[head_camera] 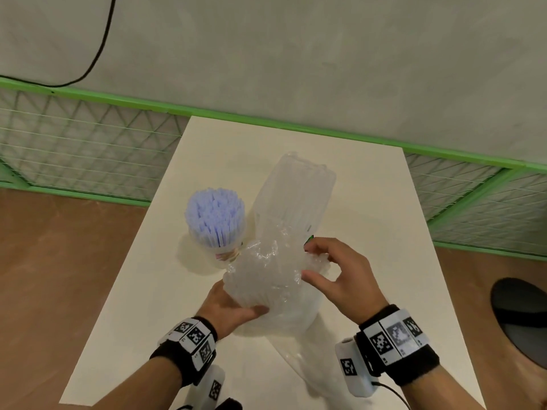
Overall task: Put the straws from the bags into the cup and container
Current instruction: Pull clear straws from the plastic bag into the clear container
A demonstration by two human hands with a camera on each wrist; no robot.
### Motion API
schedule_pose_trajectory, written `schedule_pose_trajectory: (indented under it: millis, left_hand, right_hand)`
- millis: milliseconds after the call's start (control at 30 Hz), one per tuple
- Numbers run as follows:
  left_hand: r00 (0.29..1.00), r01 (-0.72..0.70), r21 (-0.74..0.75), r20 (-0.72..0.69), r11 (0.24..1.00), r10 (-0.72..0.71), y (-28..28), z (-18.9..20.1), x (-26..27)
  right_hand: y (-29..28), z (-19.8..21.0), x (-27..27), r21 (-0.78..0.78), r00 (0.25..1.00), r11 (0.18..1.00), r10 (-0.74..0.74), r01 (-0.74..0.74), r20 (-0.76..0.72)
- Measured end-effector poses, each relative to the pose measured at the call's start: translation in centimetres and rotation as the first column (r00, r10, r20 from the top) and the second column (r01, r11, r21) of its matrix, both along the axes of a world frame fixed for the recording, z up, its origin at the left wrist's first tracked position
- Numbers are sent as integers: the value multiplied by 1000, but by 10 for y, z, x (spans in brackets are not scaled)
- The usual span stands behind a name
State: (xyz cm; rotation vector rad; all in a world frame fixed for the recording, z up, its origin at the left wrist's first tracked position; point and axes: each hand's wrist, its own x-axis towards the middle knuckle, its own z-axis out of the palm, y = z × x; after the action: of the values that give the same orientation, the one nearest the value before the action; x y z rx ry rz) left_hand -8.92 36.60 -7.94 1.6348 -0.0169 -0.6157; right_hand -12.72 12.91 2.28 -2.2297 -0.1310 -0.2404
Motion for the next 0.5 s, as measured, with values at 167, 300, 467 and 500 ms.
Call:
schedule_pose_trajectory:
  millis: [167, 300, 467, 500]
  left_hand:
    - [1000, 1, 40, 12, 999, -2, 0, 0, 3]
    - [999, 13, 61, 35, 998, -15, -1, 4, 4]
    - [999, 17, 60, 31, 998, -19, -1, 2, 6]
    - [999, 19, 65, 30, 998, -21, -1, 1, 6]
  right_hand:
    - [5, -8, -2, -7, 997, 998, -58, 58, 40]
    - [12, -12, -3, 18, 994, 994, -105, 104, 24]
    - [21, -8, -2, 58, 990, 988, -143, 143, 11]
    - [22, -8, -2, 52, 988, 987, -152, 151, 13]
